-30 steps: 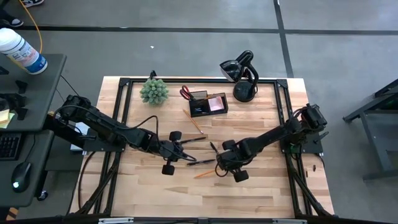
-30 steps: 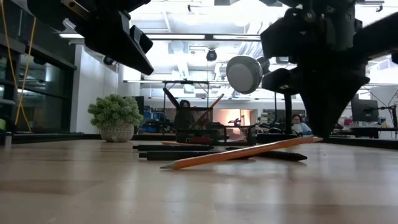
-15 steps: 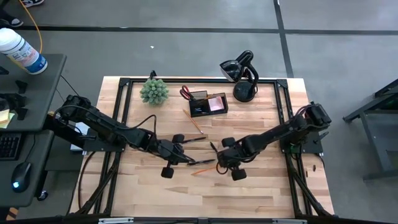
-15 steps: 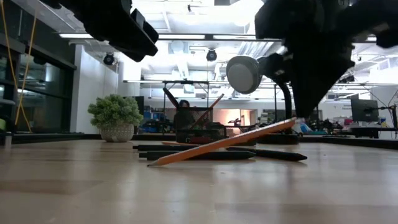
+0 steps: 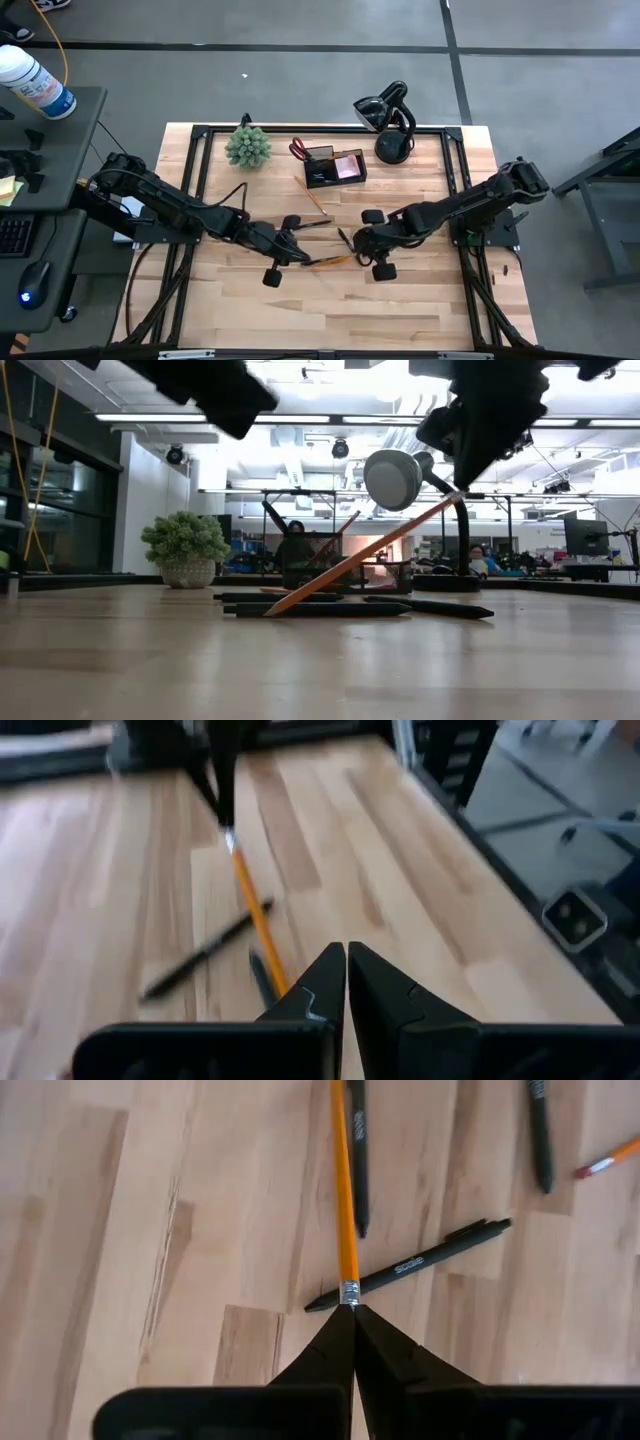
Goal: Pick and place office supplies into organizer
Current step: Put the bottom orange pencil into the black desk organizer
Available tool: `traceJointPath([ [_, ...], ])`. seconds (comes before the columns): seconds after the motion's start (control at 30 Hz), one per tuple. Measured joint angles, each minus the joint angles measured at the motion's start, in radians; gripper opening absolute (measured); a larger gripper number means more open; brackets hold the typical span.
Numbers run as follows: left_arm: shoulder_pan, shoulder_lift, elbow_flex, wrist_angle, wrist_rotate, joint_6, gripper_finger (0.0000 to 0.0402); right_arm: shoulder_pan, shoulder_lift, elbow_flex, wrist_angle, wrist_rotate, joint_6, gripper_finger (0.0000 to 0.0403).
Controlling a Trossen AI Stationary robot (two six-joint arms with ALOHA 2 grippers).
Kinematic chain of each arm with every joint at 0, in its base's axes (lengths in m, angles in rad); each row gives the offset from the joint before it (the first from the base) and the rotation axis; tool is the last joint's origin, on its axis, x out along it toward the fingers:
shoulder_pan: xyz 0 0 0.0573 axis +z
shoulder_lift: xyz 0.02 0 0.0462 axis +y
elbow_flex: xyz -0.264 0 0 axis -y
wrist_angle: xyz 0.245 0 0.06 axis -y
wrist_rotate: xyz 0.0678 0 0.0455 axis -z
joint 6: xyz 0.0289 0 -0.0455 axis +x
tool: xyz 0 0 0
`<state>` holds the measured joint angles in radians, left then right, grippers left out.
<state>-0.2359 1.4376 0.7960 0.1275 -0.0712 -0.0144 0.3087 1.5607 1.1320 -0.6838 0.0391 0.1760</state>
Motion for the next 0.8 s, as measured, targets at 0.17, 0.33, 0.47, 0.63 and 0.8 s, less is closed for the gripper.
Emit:
traceJointPath([
  [0.17,0.0,-0.001,0.0,0.034,-0.035,0.012,0.0015,-0.019,-0.009,0.0,0.014,-0.02,0.007,0.0001],
  [0.33,0.0,-0.001,0.0,0.029,-0.039,0.014,0.0022,-0.031,-0.016,0.0,0.05,-0.041,0.008,0.0],
  [0.47,0.0,-0.001,0.0,0.015,-0.04,0.023,0.0029,-0.043,-0.019,0.001,0.04,-0.109,0.007,0.0],
  [0.63,0.0,0.0,0.0,-0.023,-0.044,0.035,0.0037,-0.019,-0.017,0.001,0.004,-0.177,0.073,0.0002],
  [0.8,0.0,0.0,0.0,-0.069,-0.062,0.034,0.0038,0.074,0.01,0.001,-0.021,-0.222,0.198,0.0038],
])
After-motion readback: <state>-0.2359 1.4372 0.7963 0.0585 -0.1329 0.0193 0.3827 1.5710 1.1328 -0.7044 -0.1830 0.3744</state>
